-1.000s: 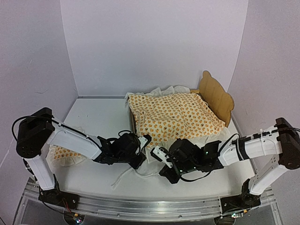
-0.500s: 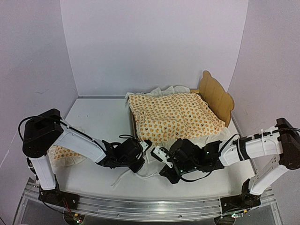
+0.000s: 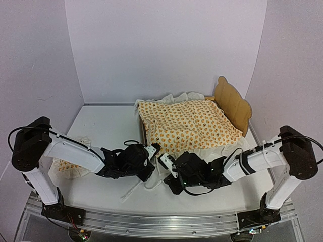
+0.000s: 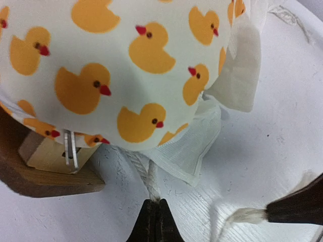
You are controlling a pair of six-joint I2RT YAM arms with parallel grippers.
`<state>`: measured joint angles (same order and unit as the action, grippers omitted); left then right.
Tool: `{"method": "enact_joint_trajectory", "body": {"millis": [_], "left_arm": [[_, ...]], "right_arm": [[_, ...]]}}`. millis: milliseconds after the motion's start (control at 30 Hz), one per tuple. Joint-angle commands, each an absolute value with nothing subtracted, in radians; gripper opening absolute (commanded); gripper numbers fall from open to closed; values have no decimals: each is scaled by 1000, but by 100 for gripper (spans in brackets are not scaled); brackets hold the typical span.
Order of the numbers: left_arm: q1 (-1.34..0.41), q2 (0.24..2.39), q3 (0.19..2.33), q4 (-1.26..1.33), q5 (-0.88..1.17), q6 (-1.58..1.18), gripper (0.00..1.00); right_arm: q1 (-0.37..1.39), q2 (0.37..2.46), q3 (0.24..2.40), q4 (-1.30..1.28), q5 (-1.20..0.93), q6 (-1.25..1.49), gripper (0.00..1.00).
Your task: Set up the pet bed
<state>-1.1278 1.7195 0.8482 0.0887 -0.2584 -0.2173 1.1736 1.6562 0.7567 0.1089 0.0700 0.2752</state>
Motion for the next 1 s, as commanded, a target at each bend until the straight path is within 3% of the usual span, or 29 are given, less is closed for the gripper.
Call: {"method": "enact_joint_trajectory", "body": {"millis": [0, 267, 533, 733, 967], "left_arm": [[-1131, 1619, 810, 162, -229, -268, 0], [-1131, 1553, 779, 163, -210, -285, 0], [-1126, 1541, 811, 57, -308, -318, 0], [-1086, 1485, 770, 158, -84, -327, 0], [-1029, 1438, 727, 175, -10, -366, 0]], "right_arm": [[1158, 1732, 778, 397, 159, 289, 0], [1130, 1879, 860, 550, 190, 287, 0], [1123, 1888, 835, 578, 242, 317, 0], [1121, 1877, 795, 729, 61, 292, 0], [1117, 1865, 753, 782, 42, 305, 0]]}}
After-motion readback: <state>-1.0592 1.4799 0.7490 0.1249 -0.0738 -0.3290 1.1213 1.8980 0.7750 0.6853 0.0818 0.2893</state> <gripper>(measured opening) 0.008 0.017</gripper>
